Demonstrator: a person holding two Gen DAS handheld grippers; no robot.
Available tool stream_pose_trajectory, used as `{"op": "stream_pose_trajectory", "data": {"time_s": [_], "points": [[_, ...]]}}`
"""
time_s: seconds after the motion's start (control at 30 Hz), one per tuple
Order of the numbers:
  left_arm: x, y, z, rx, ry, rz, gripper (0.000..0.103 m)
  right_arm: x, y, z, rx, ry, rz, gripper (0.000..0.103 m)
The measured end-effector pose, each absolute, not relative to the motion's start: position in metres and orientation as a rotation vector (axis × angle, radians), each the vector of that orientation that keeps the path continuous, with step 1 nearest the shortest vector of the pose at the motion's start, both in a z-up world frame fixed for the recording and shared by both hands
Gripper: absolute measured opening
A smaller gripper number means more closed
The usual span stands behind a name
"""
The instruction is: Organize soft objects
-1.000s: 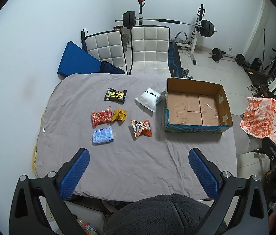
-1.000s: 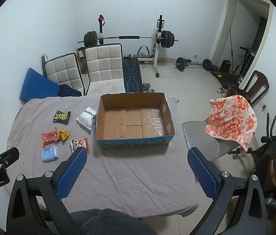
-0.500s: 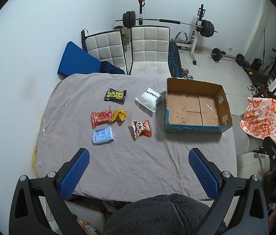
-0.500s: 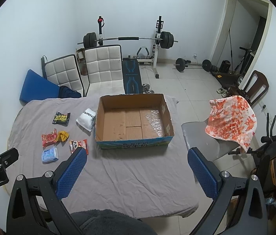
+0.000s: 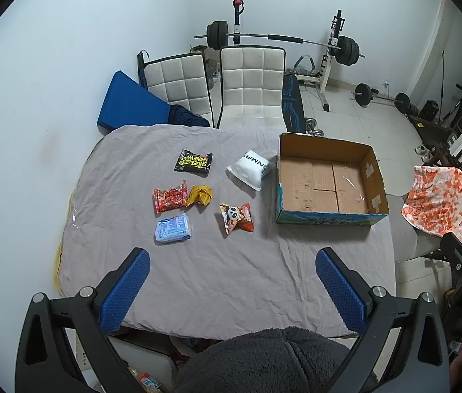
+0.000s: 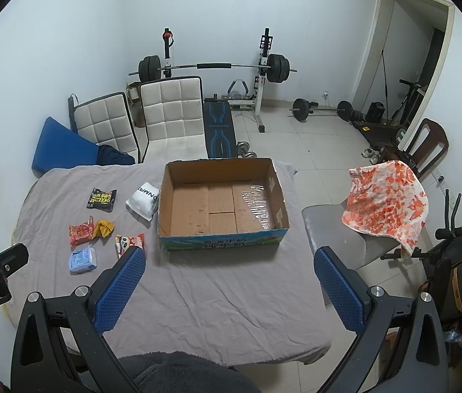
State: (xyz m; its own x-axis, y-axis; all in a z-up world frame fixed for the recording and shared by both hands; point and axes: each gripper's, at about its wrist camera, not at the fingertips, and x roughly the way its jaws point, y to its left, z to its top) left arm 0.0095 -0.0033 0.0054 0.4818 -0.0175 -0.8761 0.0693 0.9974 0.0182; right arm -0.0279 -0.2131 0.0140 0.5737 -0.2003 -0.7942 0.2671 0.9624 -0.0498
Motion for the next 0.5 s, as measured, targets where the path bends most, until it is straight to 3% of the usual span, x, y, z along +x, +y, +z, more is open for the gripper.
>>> {"op": "stream_pose_trajectory", "data": {"time_s": [0.5], "points": [[0.0131,-0.0105,0.0122,0.047,1.049,-0.086,0.103,-0.0307,-0.212,0.0209,0.062,0.899,-0.262,0.103]]}}
